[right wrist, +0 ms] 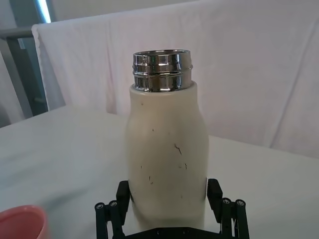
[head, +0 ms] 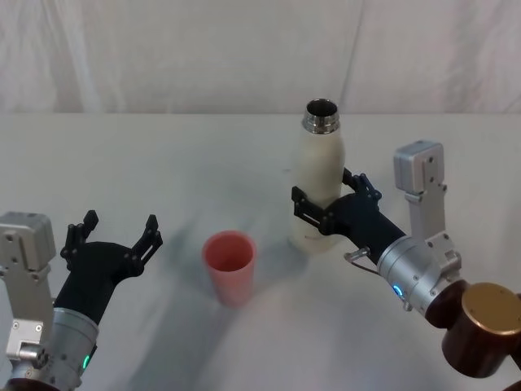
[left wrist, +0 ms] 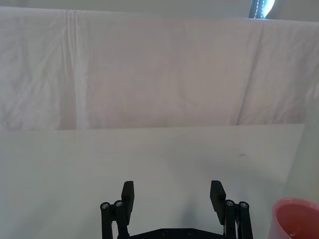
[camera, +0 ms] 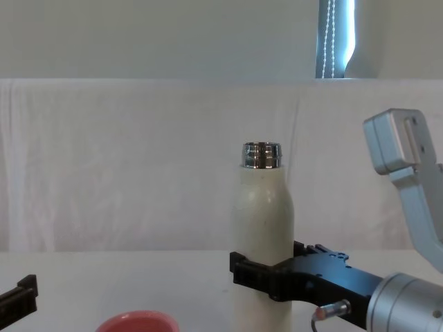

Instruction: Grasp the thermos with one hand and pour water into the cup lid.

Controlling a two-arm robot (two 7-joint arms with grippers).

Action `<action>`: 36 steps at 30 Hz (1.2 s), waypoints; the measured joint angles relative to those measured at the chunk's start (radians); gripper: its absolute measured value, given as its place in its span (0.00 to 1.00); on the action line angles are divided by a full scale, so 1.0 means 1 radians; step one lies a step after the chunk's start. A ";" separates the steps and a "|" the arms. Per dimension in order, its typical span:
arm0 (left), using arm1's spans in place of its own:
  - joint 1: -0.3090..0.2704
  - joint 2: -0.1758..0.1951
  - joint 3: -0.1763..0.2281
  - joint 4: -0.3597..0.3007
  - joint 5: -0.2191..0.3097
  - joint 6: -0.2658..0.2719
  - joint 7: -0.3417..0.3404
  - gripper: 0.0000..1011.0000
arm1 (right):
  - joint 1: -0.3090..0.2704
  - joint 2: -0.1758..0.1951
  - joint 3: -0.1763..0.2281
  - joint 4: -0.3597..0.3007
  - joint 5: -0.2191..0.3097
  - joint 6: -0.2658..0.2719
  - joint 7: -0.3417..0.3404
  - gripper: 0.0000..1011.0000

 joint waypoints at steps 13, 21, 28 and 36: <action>0.000 0.000 0.000 0.000 0.000 0.000 0.000 0.99 | -0.069 0.025 0.017 -0.076 0.013 -0.009 -0.011 0.99; 0.000 0.000 0.000 0.000 0.000 0.000 0.000 0.99 | -0.120 0.040 0.034 -0.130 0.007 -0.023 -0.037 0.99; 0.000 0.000 0.000 0.000 0.000 0.000 0.000 0.99 | -0.155 0.045 0.043 -0.157 -0.035 -0.036 -0.072 0.99; 0.000 0.000 0.000 0.000 0.000 0.000 0.000 0.99 | -0.214 0.038 0.059 -0.183 -0.109 -0.063 -0.118 0.99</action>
